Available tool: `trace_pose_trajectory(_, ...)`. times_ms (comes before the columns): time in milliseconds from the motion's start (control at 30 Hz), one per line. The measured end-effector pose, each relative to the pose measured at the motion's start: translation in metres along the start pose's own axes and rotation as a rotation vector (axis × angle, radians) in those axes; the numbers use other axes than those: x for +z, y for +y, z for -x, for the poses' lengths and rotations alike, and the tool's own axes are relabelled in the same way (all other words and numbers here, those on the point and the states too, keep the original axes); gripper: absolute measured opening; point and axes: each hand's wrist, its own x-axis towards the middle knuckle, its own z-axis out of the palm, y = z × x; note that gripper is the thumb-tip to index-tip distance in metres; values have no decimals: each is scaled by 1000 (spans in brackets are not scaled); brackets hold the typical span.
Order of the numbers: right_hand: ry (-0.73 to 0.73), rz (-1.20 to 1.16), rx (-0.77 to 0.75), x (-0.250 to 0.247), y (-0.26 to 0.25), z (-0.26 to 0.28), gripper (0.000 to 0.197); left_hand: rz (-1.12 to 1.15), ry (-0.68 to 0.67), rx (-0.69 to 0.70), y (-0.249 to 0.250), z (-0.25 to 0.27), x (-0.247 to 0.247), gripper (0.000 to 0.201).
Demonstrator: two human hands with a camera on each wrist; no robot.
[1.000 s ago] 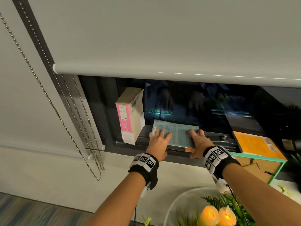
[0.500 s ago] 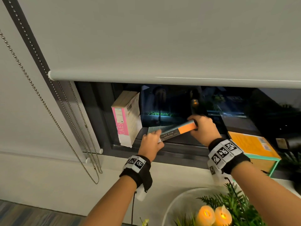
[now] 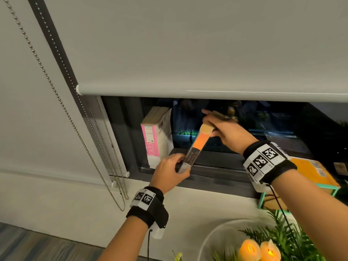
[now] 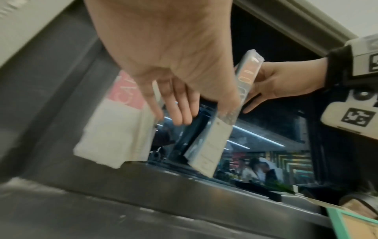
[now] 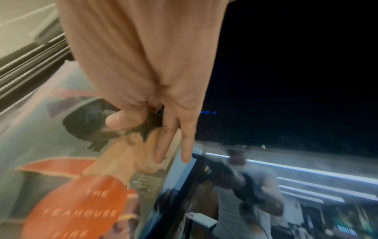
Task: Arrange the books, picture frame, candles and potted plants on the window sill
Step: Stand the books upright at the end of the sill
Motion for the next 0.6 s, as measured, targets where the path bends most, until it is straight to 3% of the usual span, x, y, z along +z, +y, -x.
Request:
trace_pose_trajectory(67,-51,54,-25,7,0,-10,60,-65,156,8,-13,8,-10,31)
trace_pose_trajectory(133,-87,53,-10,14,-3,-17,58,-91,346,-15,-25,12,-18,27)
trace_pose_trajectory(200,-107,62,36,20,-7,-21,57,-124,449,-76,-33,10,-25,20)
trace_pose_trajectory(300,-59,46,76,27,-12,-24,64,-112,476,-176,-38,2,-33,29)
trace_pose_trajectory(433,-76,-121,195,30,-25,-24,76,-51,534,-212,-37,-8,-36,46)
trace_pose_trajectory(600,-102,-188,262,27,-33,-29,62,176,524,-267,-35,-11,-30,59)
